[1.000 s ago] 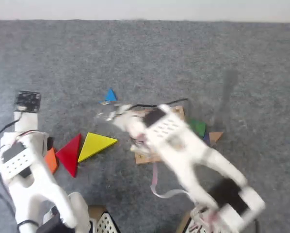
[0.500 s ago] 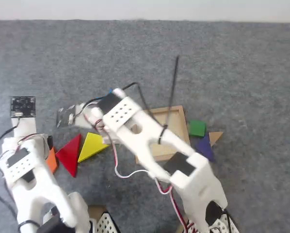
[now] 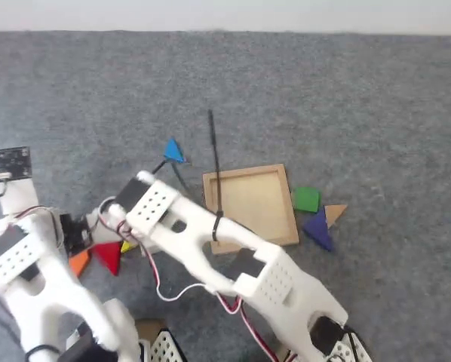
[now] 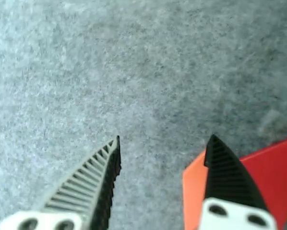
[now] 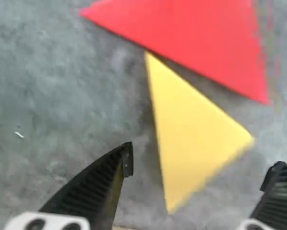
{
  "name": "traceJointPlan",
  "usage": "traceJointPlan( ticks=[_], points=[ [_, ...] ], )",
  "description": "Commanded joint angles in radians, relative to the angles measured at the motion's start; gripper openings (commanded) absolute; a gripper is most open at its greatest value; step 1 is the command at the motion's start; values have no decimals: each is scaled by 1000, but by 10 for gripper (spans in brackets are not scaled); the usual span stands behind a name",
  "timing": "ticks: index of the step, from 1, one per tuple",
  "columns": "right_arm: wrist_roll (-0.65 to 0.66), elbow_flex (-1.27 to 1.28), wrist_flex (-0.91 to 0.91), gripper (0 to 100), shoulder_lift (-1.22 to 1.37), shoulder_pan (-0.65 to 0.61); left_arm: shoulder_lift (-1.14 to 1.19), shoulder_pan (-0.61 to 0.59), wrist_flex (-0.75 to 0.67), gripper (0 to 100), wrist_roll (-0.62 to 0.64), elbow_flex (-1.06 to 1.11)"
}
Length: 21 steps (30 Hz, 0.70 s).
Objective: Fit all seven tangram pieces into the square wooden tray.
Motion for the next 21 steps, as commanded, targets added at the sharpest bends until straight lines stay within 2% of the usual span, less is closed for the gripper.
traceJointPlan(
  ticks=[1,7,14,21],
  points=[
    [14,-57,-51,416,31,-12,-41,0,18,273,8,-56],
    [14,-81,-70,407,67,21,-41,8,14,273,8,-39],
    [17,-95,-67,228,76,31,-41,8,14,273,8,-35],
    [23,-110,-54,272,90,31,-41,8,14,273,6,-35]
  ],
)
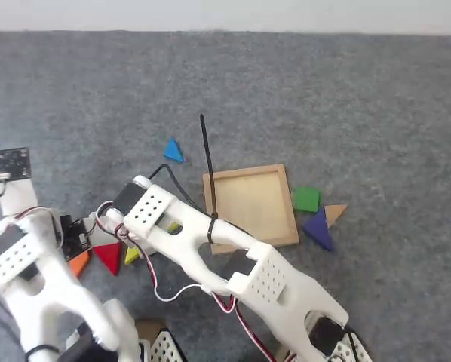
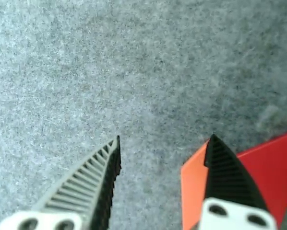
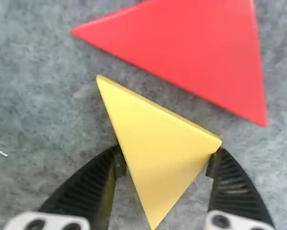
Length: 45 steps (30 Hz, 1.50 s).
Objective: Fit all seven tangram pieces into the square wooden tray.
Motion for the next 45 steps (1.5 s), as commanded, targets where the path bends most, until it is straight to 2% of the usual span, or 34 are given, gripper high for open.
traceJointPlan(
  ticks=[1,3,6,10,12,18,23,25,28,34,39,45],
  points=[
    [32,-40,-8,277,16,24,-41,6,3,273,6,-31],
    [63,-40,16,277,16,25,-41,6,3,273,6,-31],
    [14,-40,15,227,16,41,-41,6,3,273,6,-31],
    [-158,-74,-8,67,8,94,-41,6,3,273,6,-31],
    [-258,-123,-7,24,16,128,-41,6,3,273,6,-31],
    [-578,-213,-7,38,16,245,-41,6,3,273,6,-31],
    [-767,-232,-7,41,8,331,-41,6,3,273,5,-31],
    [-752,-232,-7,42,7,340,-41,6,3,273,5,-31],
    [-638,-232,-4,55,7,328,-41,6,3,273,5,-31],
    [-279,-232,-18,255,15,202,-41,6,3,273,8,-31],
    [-259,-282,-119,240,18,140,-43,-2,8,272,11,-36],
    [-255,-302,-199,237,45,108,-167,-20,18,272,124,-4]
  ],
)
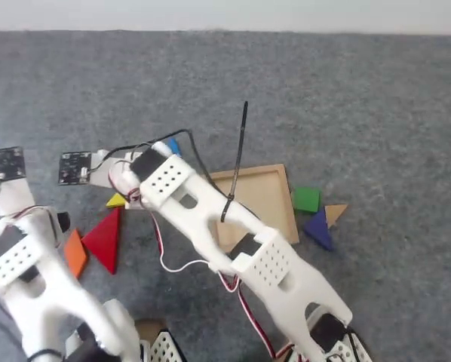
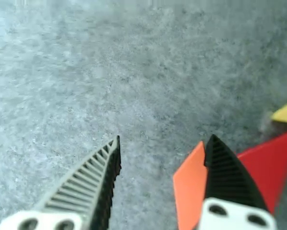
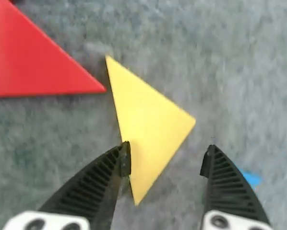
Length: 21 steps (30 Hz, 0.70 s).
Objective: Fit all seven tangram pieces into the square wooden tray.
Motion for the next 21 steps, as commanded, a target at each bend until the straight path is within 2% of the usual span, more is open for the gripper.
traceJointPlan(
  ticks=[1,4,7,11,13,16,21],
  points=[
    [18,-77,-79,237,16,-10,-146,-26,20,272,57,12],
    [20,-104,-124,235,88,-10,-292,-46,35,272,123,65],
    [17,-186,-117,234,156,-13,-443,-44,69,272,117,125],
    [21,-353,-27,234,211,-24,-595,-43,98,272,117,177],
    [44,-408,21,234,234,-42,-629,-43,104,272,118,191],
    [150,-423,76,231,274,-79,-617,-43,104,273,120,189],
    [163,-443,33,173,321,-88,-582,-43,103,274,121,176]
  ],
)
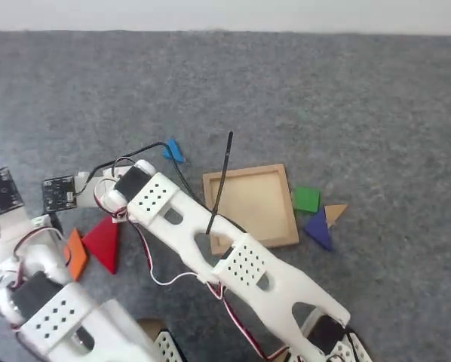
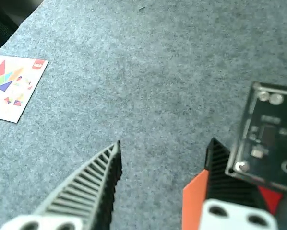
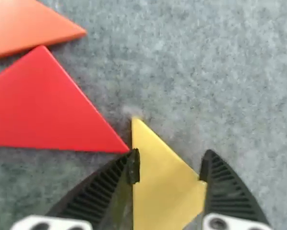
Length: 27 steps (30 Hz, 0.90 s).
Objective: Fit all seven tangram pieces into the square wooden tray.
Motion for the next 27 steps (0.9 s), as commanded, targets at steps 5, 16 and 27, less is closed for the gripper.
traceJointPlan(
  ticks=[5,16,27],
  points=[
    [32,-46,-35,169,12,-30,25,26,3,273,11,-31],
    [299,-41,248,169,1,58,21,52,-2,273,6,-15],
    [407,-187,512,169,-10,134,23,52,-5,273,6,-13]
  ],
)
